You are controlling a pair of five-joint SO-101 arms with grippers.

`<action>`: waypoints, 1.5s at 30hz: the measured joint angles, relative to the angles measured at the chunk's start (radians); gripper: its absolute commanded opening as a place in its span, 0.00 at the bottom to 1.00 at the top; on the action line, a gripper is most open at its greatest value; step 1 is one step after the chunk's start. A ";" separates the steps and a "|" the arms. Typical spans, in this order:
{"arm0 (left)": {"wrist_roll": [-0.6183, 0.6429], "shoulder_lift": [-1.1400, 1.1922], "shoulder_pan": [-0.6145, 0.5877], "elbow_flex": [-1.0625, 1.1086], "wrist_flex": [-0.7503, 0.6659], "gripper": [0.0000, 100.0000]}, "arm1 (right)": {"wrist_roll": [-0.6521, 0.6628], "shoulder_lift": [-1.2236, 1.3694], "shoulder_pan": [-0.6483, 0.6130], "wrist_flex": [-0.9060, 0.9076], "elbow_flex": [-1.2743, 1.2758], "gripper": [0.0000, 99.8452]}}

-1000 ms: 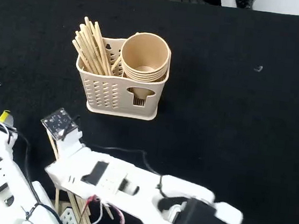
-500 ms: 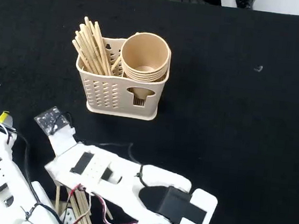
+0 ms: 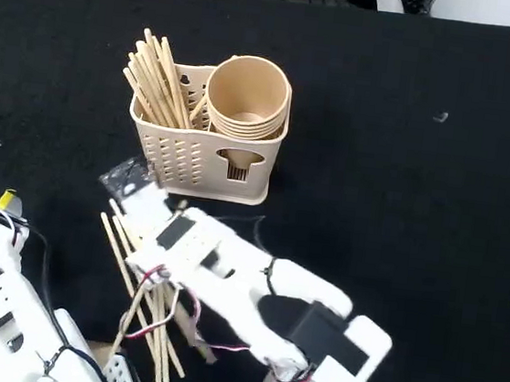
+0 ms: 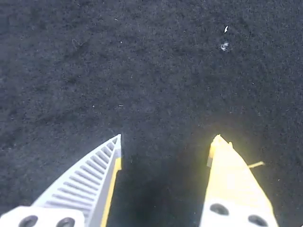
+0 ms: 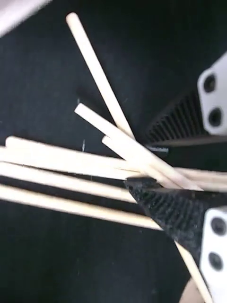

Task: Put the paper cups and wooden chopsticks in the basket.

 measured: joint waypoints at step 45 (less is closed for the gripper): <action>0.000 0.000 0.000 0.000 0.000 0.29 | 0.717 -0.589 -0.017 0.276 0.377 0.31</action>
